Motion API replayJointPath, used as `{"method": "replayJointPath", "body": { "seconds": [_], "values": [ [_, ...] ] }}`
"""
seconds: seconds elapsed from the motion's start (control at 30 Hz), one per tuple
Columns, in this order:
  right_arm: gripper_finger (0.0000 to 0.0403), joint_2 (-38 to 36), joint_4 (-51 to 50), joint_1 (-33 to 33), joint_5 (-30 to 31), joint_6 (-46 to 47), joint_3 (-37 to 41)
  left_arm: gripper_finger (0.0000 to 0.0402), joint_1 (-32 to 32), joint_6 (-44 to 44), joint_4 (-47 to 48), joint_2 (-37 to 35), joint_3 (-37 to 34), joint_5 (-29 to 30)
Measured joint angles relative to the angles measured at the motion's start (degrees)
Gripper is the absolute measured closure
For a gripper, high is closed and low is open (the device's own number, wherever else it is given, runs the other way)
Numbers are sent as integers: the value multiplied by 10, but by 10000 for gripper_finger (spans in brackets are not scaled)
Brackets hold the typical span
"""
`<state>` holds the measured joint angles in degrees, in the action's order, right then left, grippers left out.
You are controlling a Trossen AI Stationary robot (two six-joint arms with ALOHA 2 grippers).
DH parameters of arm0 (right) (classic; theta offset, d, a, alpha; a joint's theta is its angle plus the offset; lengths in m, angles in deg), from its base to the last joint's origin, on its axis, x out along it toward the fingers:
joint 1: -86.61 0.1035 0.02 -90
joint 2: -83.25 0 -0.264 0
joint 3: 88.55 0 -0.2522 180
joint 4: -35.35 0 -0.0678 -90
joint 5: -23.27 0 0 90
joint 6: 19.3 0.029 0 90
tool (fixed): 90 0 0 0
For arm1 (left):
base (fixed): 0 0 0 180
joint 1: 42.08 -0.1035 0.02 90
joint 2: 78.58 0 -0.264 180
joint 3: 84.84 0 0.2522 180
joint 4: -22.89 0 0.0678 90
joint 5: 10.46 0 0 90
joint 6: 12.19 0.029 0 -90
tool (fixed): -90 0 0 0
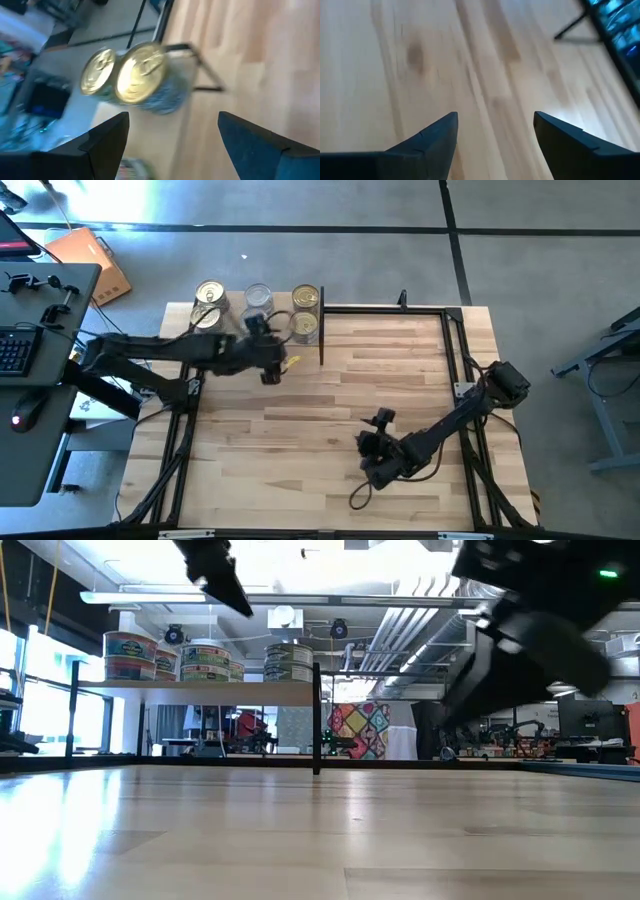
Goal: Stack canned seafood by type on shelf
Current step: Return to Home Position
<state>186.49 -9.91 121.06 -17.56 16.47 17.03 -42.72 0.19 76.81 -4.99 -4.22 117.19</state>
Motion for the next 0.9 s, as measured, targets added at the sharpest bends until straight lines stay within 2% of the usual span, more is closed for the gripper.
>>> {"method": "replayJointPath", "body": {
  "seconds": [0.13,0.27,0.37,0.47,0.67,0.8,0.9],
  "values": [
    [173,-36,-67,18,-32,56,29,118,45,-39,-61,-80,-80,-15],
    [212,-104,-61,39,-18,91,97,127,79,-90,-132,-155,-167,-32],
    [239,-168,-10,44,-14,106,159,128,101,-124,-206,-201,-230,-55],
    [263,-237,101,35,-52,85,234,128,123,-141,-296,-232,-292,-84],
    [304,-353,440,6,-108,-51,405,128,142,-142,-555,-255,-439,-150],
    [322,-422,581,-11,-134,-120,479,128,135,-162,-589,-291,-483,-186],
    [331,-486,626,-24,-175,-155,513,129,119,-162,-560,-338,-493,-197]
  ]
}}
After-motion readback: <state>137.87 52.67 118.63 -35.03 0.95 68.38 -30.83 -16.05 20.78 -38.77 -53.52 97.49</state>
